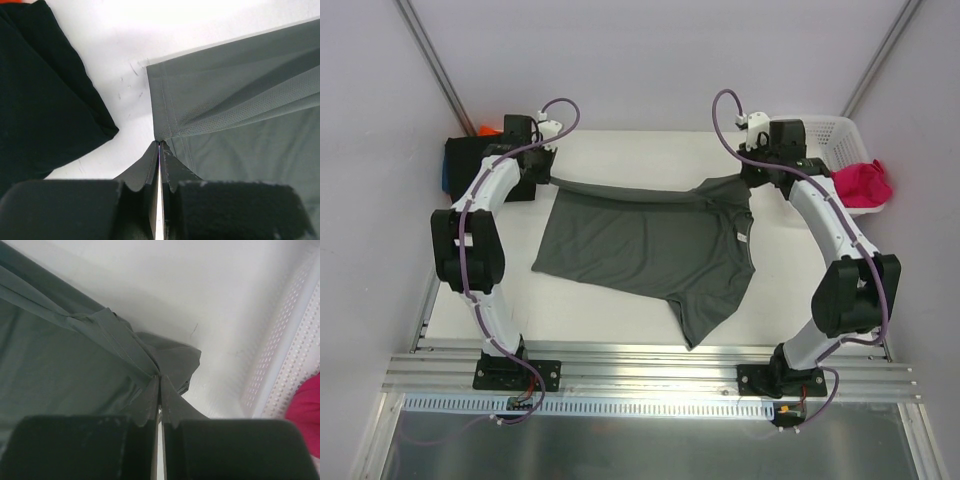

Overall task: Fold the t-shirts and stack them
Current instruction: Flatten the tshirt out, then fold the tshirt

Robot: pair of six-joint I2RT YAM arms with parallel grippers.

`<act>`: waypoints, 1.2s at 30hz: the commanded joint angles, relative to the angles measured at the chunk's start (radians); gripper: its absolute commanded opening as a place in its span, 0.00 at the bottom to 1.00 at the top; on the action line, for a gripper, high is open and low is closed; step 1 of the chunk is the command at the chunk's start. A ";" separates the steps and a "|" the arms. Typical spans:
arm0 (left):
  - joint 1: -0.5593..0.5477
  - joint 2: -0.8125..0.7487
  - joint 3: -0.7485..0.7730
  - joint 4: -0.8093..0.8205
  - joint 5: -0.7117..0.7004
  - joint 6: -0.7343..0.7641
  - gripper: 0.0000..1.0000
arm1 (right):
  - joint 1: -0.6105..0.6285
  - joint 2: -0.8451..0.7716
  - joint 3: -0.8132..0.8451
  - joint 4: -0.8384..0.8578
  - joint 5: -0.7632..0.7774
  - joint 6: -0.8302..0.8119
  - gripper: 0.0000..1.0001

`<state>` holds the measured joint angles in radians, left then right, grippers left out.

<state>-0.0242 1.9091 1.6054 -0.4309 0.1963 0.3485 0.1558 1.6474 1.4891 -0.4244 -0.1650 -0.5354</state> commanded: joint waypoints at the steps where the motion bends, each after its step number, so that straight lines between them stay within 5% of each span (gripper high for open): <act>1: 0.010 -0.073 -0.022 0.012 -0.001 -0.020 0.00 | 0.014 -0.090 -0.041 -0.002 -0.033 0.025 0.01; 14: 0.013 -0.005 0.005 0.004 0.014 -0.089 0.00 | 0.036 -0.143 -0.159 -0.013 -0.030 0.012 0.01; 36: 0.017 0.133 0.110 -0.060 0.014 -0.111 0.00 | 0.036 0.045 -0.066 0.003 -0.053 0.008 0.01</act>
<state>-0.0238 2.0575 1.6943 -0.4660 0.1997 0.2493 0.1871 1.6966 1.3769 -0.4419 -0.1837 -0.5346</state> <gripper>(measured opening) 0.006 0.016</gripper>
